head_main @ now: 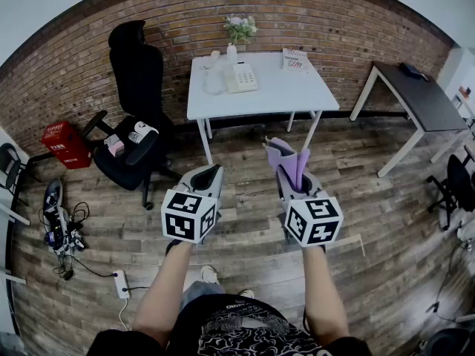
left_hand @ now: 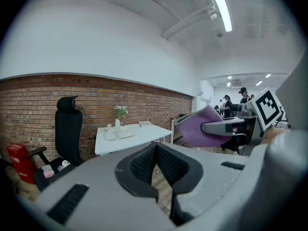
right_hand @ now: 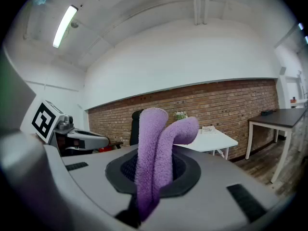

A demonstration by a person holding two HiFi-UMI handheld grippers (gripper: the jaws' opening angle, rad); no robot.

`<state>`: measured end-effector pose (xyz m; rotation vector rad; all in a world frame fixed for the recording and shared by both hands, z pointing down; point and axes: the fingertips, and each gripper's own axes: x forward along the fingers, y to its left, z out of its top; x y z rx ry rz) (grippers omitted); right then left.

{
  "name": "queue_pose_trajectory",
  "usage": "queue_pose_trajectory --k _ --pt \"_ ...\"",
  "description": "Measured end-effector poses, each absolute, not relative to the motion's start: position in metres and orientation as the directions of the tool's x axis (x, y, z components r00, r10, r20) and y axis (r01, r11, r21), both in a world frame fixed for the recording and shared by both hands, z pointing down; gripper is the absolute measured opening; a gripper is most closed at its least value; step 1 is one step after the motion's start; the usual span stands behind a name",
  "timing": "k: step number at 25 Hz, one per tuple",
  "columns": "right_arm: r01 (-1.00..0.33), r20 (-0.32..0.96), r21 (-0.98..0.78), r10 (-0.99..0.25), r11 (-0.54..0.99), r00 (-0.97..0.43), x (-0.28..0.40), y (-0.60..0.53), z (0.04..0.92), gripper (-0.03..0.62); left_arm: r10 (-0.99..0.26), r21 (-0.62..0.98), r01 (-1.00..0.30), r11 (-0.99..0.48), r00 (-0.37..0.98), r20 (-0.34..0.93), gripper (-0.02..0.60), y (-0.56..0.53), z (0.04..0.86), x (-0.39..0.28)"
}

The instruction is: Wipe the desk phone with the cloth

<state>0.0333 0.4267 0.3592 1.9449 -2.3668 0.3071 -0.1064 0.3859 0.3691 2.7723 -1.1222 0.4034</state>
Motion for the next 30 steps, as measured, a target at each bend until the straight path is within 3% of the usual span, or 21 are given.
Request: queue_pose_trajectory --k 15,30 --pt "-0.973 0.203 -0.130 -0.955 0.192 -0.215 0.046 0.386 0.382 0.046 -0.647 0.041 -0.686 -0.726 0.703 0.297 0.006 0.337 0.383 -0.089" --pt "-0.985 0.267 -0.127 -0.952 0.118 -0.148 0.041 0.213 0.394 0.048 -0.572 0.080 -0.621 -0.780 0.759 0.311 0.006 0.152 0.395 -0.089"
